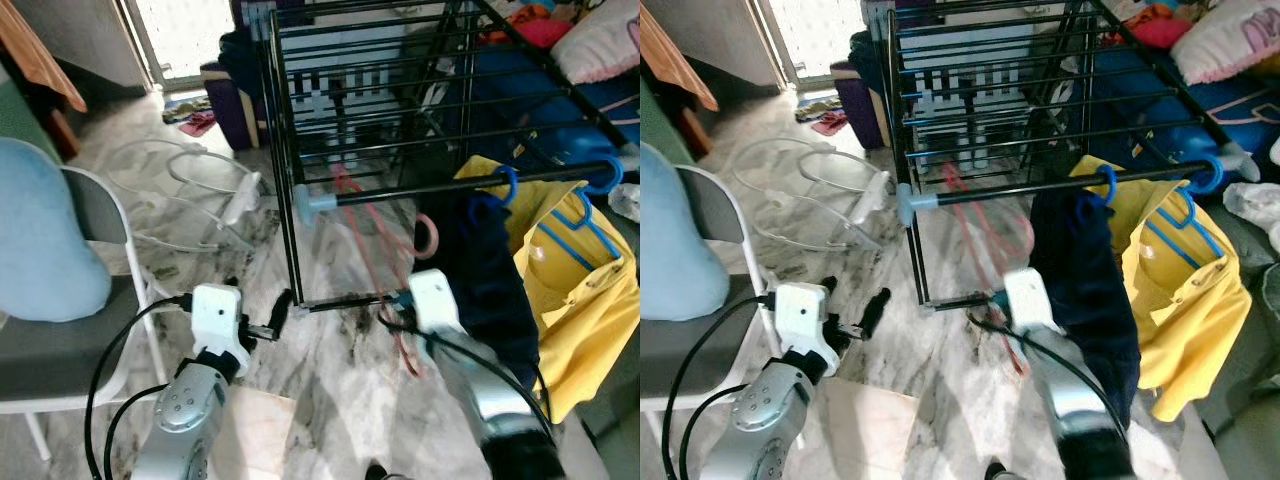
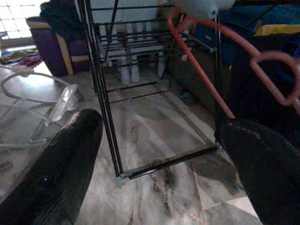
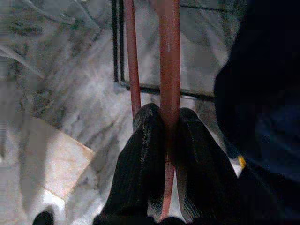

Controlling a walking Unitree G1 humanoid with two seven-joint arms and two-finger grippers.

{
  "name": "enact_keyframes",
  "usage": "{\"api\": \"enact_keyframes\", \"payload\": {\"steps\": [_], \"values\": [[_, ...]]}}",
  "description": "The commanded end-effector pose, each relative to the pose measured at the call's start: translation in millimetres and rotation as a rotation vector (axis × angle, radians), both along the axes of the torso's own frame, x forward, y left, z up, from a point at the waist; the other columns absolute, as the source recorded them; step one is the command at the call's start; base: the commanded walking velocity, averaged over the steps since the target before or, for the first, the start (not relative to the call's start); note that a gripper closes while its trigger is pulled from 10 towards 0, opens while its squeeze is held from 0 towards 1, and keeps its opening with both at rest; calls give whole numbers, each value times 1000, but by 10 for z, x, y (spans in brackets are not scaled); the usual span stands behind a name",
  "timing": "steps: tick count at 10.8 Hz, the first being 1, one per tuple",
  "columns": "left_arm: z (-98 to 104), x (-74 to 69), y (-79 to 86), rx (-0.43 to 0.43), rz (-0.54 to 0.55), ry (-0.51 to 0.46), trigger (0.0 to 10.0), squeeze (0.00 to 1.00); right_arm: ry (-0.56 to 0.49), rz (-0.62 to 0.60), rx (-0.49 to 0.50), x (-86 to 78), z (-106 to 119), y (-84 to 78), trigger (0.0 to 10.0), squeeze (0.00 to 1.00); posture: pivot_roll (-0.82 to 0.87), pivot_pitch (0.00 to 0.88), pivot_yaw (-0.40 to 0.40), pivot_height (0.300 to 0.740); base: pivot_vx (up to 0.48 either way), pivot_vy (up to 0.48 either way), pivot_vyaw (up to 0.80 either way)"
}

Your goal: Hang hanger

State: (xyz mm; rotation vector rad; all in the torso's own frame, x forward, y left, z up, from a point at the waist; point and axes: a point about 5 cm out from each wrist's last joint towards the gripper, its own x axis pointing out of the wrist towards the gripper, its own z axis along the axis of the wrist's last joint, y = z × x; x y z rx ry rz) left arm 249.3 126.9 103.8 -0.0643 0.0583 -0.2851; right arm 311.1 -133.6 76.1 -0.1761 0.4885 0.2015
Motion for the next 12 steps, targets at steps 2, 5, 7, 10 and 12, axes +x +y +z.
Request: {"api": "enact_keyframes", "payload": {"steps": [2,5,7,10,12], "values": [[14,-11,45,12,16,1,10000,0,-27,22,19,116,86,83,10000,0,-57,93,59,740,0,0,0],[16,-6,41,2,15,0,10000,0,-35,46,34,180,126,126,10000,0,-57,90,54,740,0,0,0],[9,-13,40,6,14,6,10000,0,-31,53,38,184,111,153,10000,0,-57,91,56,740,0,0,0],[-1,-24,36,13,14,15,10000,0,-74,66,38,333,231,312,10000,0,-54,100,57,740,0,0,0],[1,-41,42,8,14,15,10000,0,-103,50,37,398,297,338,10000,0,-49,104,54,740,0,0,0]]}}
